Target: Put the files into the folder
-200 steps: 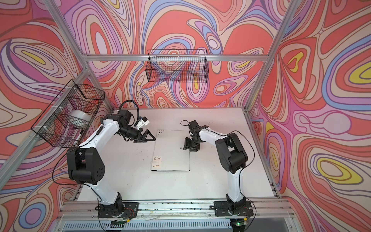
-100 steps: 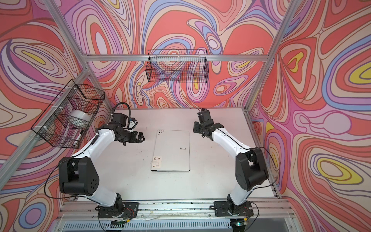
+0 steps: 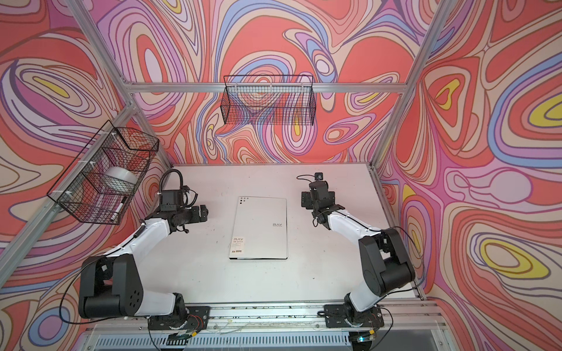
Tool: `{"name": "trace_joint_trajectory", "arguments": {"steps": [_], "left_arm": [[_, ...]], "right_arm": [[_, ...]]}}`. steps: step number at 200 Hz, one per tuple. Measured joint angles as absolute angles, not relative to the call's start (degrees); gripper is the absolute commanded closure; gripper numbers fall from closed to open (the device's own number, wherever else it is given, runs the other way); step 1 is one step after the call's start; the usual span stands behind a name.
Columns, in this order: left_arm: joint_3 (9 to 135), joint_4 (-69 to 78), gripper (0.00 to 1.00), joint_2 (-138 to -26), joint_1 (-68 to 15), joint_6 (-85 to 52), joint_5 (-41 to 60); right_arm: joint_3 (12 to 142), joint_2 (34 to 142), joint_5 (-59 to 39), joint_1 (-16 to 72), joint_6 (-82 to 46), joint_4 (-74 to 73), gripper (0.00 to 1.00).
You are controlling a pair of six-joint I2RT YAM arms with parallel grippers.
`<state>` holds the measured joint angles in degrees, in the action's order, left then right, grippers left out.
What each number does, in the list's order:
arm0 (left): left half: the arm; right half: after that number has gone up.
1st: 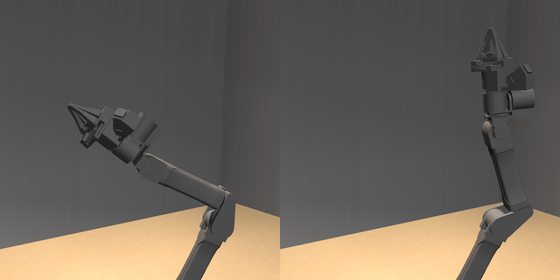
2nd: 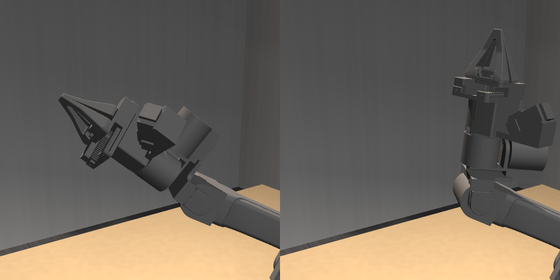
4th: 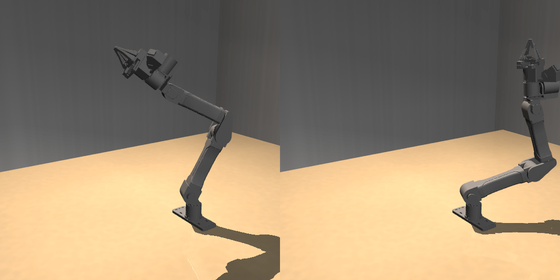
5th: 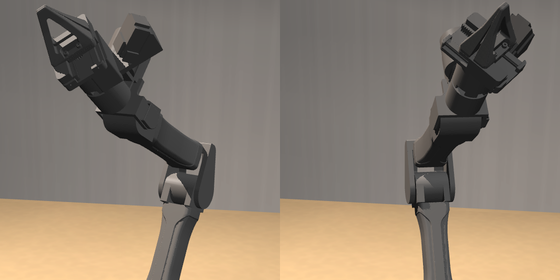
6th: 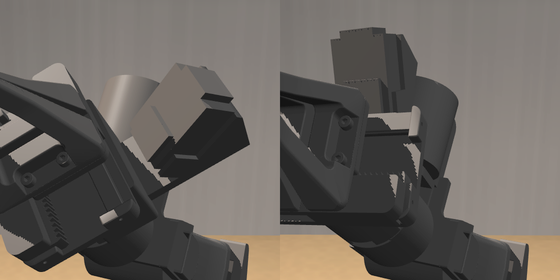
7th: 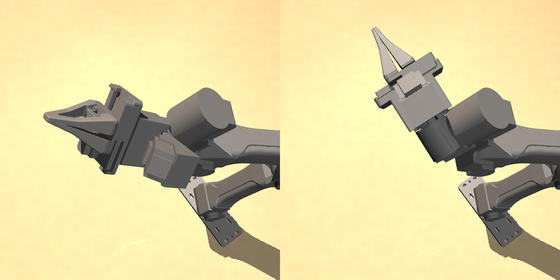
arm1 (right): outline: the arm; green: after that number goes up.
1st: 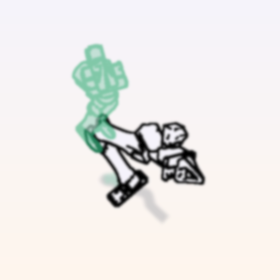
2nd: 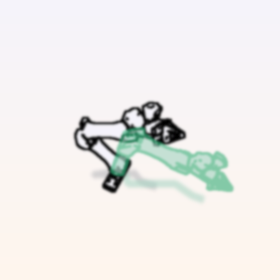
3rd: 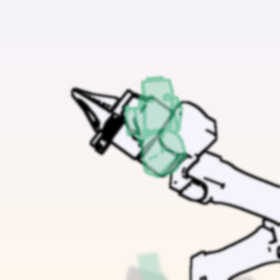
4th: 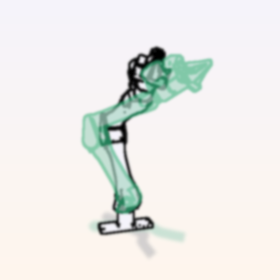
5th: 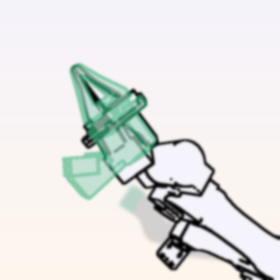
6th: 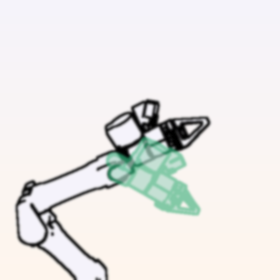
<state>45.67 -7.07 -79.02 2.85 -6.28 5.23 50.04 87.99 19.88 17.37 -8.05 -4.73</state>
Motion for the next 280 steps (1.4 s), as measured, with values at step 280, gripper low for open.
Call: {"name": "trace_joint_trajectory", "arguments": {"steps": [280], "left_arm": [[21.4,51.4,0.00,-88.6,2.3,-1.6,9.1]], "right_arm": [[26.5,98.4,9.0,0.8,-2.0,-55.9,0.01]]}}
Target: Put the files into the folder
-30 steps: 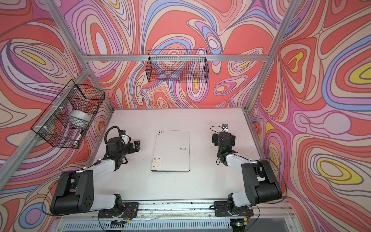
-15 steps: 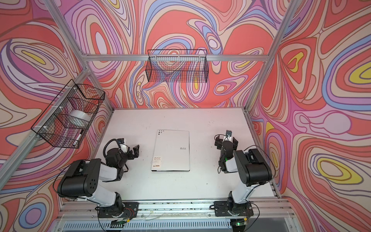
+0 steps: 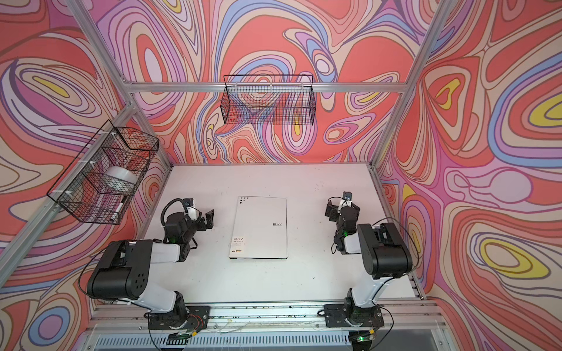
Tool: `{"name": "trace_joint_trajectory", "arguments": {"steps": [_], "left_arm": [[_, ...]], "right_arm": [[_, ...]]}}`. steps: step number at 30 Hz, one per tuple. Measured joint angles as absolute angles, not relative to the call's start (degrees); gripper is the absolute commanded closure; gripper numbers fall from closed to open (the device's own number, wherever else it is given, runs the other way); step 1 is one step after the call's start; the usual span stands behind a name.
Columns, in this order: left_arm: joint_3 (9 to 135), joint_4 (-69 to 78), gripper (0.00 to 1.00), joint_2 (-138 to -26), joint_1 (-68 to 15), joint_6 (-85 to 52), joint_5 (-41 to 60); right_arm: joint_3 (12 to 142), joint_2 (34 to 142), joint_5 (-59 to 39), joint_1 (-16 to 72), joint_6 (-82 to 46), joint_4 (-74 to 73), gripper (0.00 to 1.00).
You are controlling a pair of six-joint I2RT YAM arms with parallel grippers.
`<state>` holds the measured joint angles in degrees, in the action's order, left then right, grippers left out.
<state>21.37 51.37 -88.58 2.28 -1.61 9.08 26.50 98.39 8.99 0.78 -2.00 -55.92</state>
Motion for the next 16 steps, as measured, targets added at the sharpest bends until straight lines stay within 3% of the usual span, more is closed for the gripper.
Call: {"name": "trace_joint_trajectory", "arguments": {"steps": [16], "left_arm": [[21.4,50.6,0.00,-88.6,2.3,-1.5,8.7]], "right_arm": [[26.5,98.4,8.7,0.8,-2.0,-55.7,0.02]]}}
